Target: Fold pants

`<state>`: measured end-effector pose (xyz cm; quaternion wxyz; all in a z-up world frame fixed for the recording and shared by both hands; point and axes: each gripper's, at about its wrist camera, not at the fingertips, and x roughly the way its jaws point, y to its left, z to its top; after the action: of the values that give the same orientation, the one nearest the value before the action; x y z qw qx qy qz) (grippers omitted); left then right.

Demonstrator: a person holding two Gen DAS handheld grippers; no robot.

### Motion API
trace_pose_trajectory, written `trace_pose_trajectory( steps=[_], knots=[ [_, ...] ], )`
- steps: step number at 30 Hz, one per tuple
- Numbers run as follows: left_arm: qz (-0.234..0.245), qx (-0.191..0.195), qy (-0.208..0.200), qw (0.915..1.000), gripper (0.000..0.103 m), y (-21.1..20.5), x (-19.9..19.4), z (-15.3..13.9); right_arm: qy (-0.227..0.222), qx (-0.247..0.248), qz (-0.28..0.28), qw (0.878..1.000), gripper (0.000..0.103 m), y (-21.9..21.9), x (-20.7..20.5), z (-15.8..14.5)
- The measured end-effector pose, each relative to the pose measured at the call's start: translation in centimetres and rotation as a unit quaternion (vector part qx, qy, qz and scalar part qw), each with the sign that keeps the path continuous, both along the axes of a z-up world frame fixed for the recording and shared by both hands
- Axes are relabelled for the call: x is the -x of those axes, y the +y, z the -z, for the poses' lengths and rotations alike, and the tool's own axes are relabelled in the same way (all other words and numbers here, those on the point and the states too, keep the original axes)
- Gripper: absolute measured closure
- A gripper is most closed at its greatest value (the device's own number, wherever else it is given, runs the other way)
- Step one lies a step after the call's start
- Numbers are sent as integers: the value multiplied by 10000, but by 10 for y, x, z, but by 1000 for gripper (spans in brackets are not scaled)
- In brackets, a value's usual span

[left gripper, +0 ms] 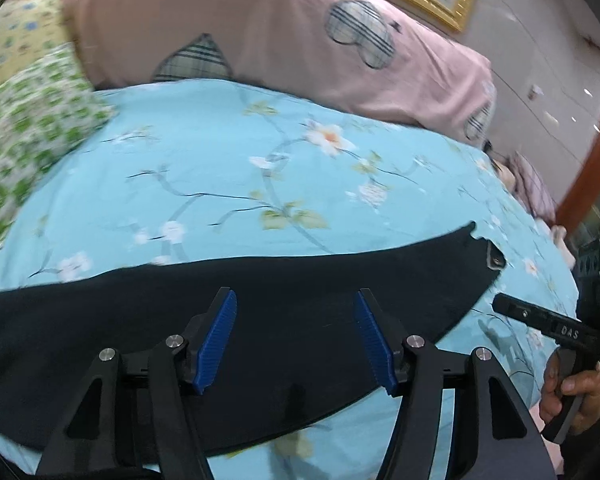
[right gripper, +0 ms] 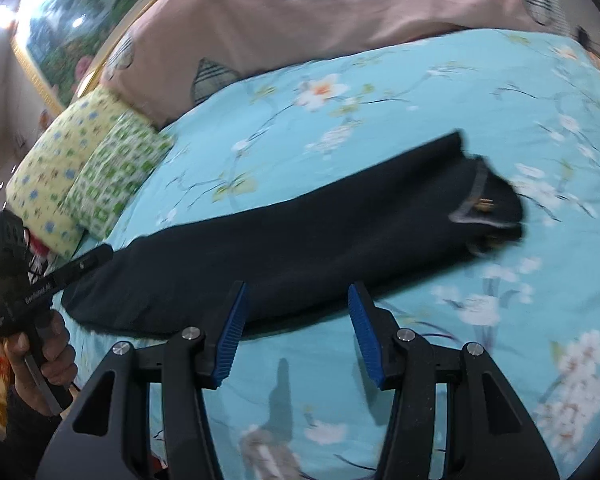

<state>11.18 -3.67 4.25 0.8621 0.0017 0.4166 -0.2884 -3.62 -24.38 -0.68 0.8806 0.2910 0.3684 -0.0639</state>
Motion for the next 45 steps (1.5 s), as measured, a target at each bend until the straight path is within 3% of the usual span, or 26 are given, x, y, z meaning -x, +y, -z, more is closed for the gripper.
trace_pose_trajectory(
  steps=[7, 14, 22, 29, 30, 32, 36, 42, 45],
  knots=[
    [692, -110, 154, 9974, 37, -57, -16, 2, 6, -199, 732, 9971, 50, -38, 26, 7],
    [1385, -180, 388, 9894, 36, -124, -30, 8, 97, -463, 1325, 9901, 49, -67, 39, 20],
    [2232, -320, 707, 9717, 35, -197, -46, 21, 93, -893, 1636, 9824, 49, -88, 35, 37],
    [2638, -427, 1128, 9570, 35, -246, -65, 42, -133, -1130, 1822, 9767, 49, -95, 27, 48],
    [2711, -457, 1166, 9544, 35, -253, -66, 45, -165, -1111, 1811, 9770, 56, -96, 26, 49],
    [2822, -554, 1190, 9503, 35, -268, -67, 51, -155, -1063, 1796, 9779, 87, -97, 27, 52],
    [3066, -564, 1295, 9413, 35, -295, -67, 58, -391, -1242, 1784, 9753, 90, -105, 36, 55],
    [3458, -706, 1468, 9241, 48, -329, -61, 72, -587, -1197, 1651, 9772, 91, -111, 48, 46],
    [3485, -554, 1581, 9222, 69, -334, -68, 76, -531, -1146, 1611, 9788, 91, -110, 47, 48]
  ],
)
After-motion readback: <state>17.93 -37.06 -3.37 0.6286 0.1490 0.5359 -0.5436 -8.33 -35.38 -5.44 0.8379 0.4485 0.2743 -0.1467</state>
